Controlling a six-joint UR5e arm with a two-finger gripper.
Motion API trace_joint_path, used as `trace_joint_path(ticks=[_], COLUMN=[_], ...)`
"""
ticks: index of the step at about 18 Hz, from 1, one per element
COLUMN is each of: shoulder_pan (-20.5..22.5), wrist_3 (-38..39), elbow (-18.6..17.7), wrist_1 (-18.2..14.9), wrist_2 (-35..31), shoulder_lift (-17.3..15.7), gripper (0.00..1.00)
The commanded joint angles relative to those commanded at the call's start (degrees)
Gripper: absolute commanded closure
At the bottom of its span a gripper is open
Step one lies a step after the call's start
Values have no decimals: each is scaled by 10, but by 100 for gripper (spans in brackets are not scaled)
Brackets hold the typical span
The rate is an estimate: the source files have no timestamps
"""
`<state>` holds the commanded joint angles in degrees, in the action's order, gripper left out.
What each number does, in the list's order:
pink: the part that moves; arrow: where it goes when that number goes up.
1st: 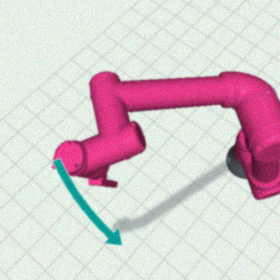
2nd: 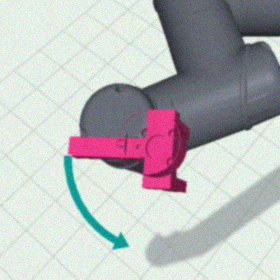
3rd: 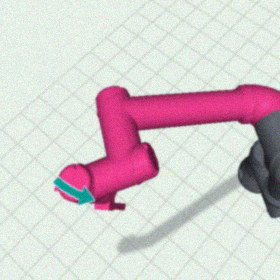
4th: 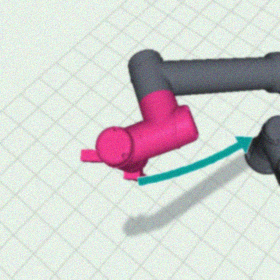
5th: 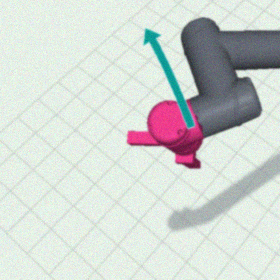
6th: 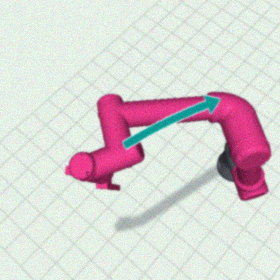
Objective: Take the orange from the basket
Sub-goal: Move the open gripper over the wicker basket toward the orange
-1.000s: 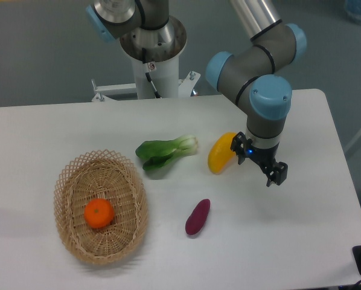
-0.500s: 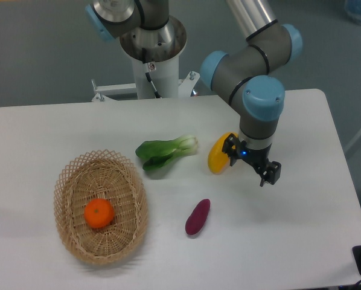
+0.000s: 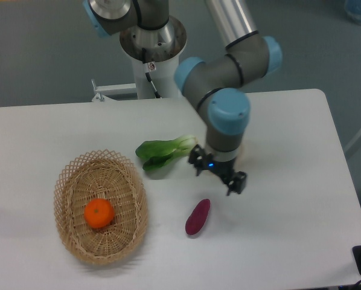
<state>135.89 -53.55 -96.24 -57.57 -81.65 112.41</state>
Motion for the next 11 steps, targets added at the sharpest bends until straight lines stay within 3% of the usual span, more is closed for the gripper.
trace_joint_path(ticks=[4, 7, 11], shoulder_pan=[-37, -62, -98], wrist_3=[53, 78, 113], elbow=[24, 25, 19], wrist_1=[-1, -1, 1], wrist_2=[25, 60, 56], shoulder_lift=[15, 15, 25], gripper=[0, 0, 0])
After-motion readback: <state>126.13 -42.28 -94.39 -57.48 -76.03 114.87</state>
